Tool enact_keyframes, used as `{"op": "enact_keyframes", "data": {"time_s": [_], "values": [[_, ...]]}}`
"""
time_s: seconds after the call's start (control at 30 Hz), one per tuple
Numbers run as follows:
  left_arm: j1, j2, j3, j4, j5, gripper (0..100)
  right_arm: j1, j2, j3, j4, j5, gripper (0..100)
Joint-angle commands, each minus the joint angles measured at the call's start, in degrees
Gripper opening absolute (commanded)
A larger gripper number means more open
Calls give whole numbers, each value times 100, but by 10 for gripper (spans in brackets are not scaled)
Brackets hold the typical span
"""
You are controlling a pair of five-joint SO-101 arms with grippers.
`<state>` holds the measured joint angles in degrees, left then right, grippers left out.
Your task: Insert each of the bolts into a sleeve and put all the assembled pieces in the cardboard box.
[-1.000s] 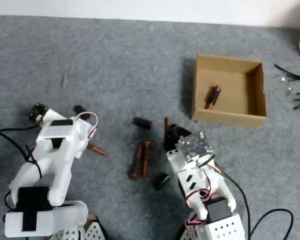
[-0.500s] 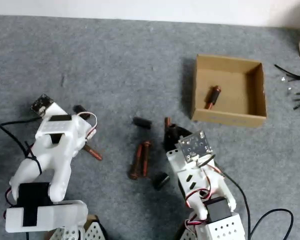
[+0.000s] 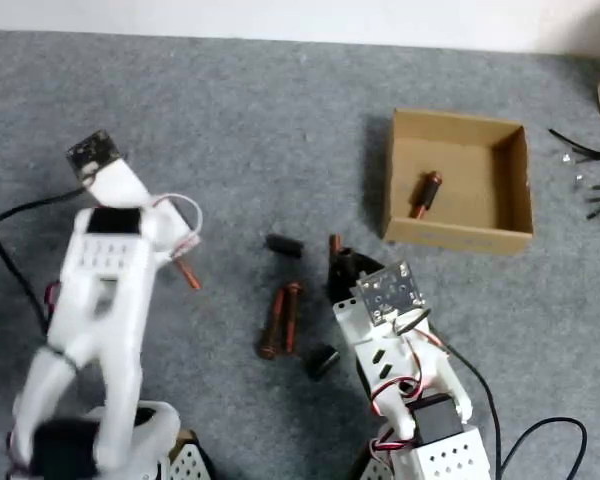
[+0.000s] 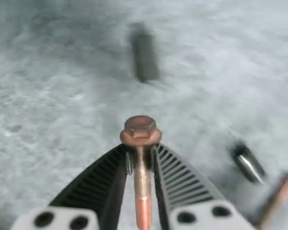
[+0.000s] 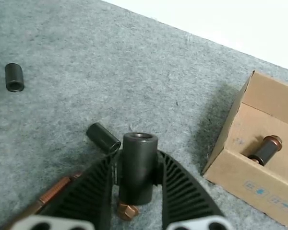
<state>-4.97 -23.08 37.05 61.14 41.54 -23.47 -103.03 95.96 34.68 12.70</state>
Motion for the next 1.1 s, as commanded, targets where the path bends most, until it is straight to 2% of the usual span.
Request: {"op": "enact_keyframes", "data": {"time_s": [0.0, 0.1, 0.33, 0.43, 0.53, 0.77, 0.9, 1.07], "values": [[699, -1842, 418, 97, -53, 6, 40, -84, 796, -119, 26, 10], [927, -2879, 1007, -202, -62, 6, 40, -84, 796, -171, 26, 10], [1103, -4620, 2580, -1785, -97, 6, 40, -84, 804, -207, 26, 10], [1130, -5191, 3196, -2215, -536, 6, 22, -84, 804, -198, 26, 10], [1130, -5798, 3653, -2585, -756, 6, -303, -40, 804, -180, 26, 10], [1130, -7327, 4453, -2725, -782, 6, -1121, -57, 804, 277, 26, 10], [1130, -8127, 4752, -2725, -774, 6, -1314, -31, 804, 312, 53, 10], [1130, -8136, 4954, -3095, -747, 6, -1420, -57, 804, 312, 62, 10]]}}
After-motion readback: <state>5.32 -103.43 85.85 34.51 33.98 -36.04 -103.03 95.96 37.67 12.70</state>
